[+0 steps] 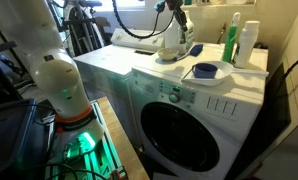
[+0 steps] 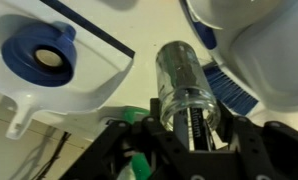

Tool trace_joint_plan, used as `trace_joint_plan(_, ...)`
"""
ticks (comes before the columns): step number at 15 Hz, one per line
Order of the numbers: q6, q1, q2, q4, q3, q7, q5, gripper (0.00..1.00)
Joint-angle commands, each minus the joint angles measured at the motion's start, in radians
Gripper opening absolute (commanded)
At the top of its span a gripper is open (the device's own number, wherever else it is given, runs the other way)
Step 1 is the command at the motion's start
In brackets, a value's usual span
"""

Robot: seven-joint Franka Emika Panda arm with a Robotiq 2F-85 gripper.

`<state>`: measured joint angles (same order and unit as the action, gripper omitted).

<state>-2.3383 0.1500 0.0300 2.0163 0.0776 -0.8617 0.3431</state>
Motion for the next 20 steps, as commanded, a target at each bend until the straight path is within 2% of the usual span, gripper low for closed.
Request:
trace_joint_plan(1, 0.035, -0.054, 0.084, 0.101, -0.009, -0.064, -0.056, 0.27)
trace_joint_plan(2, 0.026, -0.052, 0.027, 0.032, 0.007, -0.040, -0.016, 0.52)
trace_joint_plan(11, 0.026, -0.070, 0.056, 0.078, 0.008, -0.056, -0.041, 0.52)
trace_joint_plan(12, 0.029, -0.080, 0.053, 0.072, 0.002, -0.078, -0.024, 0.27)
trace_joint_plan(17, 0.064, -0.155, 0.064, 0.074, -0.042, -0.154, 0.020, 0.27)
trace_joint_plan(20, 0.095, -0.195, 0.060, 0.079, -0.073, -0.175, 0.000, 0.27)
